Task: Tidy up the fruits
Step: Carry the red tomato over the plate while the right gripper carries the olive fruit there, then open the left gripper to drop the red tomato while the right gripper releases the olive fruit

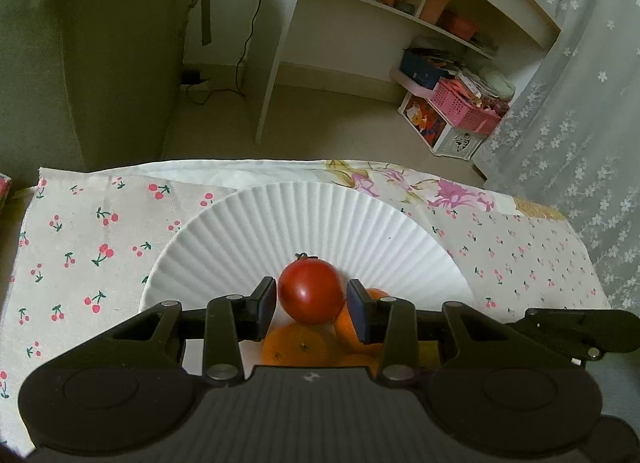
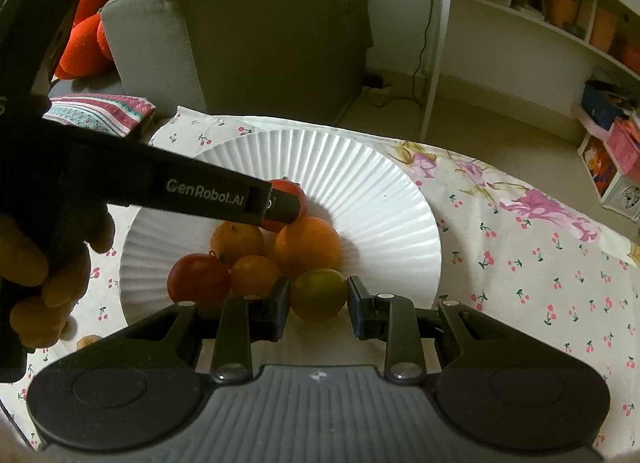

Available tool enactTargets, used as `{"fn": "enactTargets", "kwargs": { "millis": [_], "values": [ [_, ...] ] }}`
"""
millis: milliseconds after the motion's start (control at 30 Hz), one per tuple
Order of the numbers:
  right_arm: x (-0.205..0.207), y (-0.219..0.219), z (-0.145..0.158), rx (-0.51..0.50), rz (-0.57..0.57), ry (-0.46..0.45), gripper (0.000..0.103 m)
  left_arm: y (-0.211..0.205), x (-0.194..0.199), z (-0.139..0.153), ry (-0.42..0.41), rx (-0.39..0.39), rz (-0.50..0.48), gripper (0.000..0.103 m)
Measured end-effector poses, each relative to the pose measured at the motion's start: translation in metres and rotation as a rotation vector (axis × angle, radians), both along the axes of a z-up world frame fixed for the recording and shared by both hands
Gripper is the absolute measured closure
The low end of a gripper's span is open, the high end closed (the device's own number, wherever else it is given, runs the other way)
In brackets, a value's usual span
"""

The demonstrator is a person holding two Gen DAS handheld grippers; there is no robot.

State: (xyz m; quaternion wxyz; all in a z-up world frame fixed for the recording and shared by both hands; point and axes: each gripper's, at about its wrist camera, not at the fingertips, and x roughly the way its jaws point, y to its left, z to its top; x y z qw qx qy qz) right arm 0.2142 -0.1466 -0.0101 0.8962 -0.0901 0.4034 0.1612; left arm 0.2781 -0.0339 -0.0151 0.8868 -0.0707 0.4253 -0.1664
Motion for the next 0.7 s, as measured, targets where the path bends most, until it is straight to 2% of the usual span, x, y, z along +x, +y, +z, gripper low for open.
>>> {"fn": "enactTargets", "kwargs": {
  "millis": [233, 433, 700],
  "values": [
    [0.0, -0.003, -0.002, 0.02, -0.013, 0.008, 0.075, 0.005, -0.003, 0.005, 0.002, -0.015, 0.0, 0.072],
    [-0.001, -0.011, 0.013, 0.079, -0.032, -0.015, 0.074, 0.013, -0.01, 0.017, -0.013, -0.03, 0.011, 0.069],
    [-0.001, -0.028, 0.027, 0.149, -0.144, -0.021, 0.072, 0.023, -0.022, 0.032, -0.027, -0.036, 0.04, 0.067]
  ]
}}
